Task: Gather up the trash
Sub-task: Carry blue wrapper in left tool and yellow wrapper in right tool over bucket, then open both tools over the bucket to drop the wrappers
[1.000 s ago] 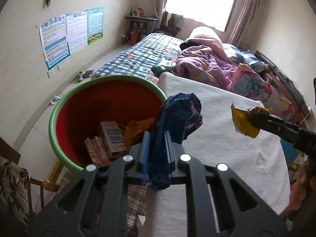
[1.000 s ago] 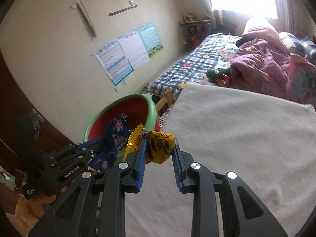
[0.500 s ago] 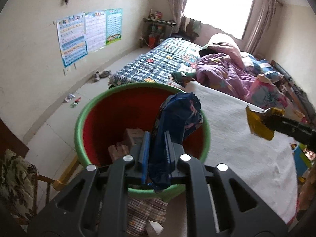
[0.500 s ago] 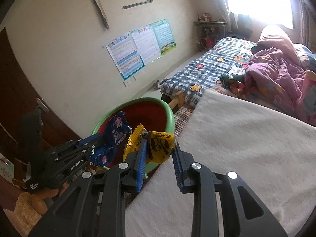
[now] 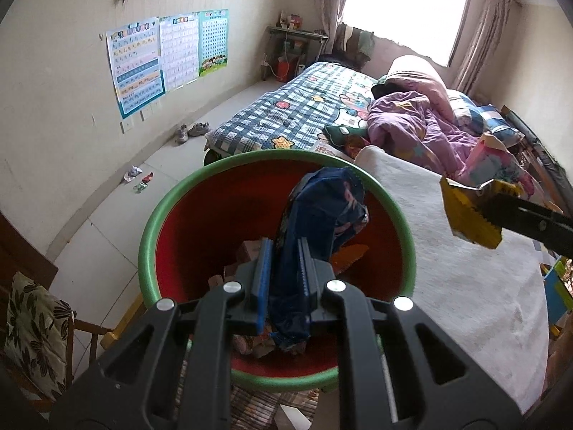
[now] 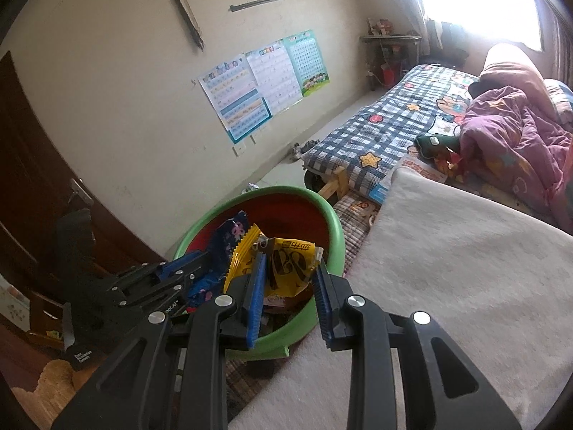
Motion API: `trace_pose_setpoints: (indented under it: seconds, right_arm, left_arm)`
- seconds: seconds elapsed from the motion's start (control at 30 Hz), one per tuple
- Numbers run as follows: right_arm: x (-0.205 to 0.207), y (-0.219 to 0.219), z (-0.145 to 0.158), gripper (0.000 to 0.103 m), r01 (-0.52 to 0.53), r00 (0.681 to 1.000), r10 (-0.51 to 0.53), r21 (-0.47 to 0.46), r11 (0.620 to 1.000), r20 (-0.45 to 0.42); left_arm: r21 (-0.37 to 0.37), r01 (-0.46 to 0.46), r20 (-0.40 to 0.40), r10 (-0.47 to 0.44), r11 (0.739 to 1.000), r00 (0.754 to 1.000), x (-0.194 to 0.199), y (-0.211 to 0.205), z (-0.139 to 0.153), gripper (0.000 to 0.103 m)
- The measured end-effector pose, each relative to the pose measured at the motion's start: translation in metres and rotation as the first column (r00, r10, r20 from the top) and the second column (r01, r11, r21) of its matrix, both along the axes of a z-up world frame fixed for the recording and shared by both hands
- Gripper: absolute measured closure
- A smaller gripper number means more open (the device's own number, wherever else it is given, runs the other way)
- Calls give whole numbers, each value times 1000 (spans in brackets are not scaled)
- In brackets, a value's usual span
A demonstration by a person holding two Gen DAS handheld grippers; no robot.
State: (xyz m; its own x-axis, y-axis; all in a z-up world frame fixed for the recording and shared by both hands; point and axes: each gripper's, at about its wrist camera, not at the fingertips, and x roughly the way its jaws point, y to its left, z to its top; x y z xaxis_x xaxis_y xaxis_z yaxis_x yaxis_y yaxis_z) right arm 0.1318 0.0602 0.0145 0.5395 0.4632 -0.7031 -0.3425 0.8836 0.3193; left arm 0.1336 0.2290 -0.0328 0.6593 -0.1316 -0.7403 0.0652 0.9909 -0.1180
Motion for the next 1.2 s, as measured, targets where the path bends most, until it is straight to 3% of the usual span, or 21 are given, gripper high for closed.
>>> trace_pose_setpoints:
  seconds: [0.43,1.2]
  right_arm:
    - [19,16,-17,77,-12,998,11,-23,1000,-59]
    - [25,36,-25,74,-53,997,49,-46,998,-65]
  left_arm:
    - [3,6,-75,-6,1000,997,21,4,-21,89]
    - [32,5,-152,0,999,988,25,2,-40,88]
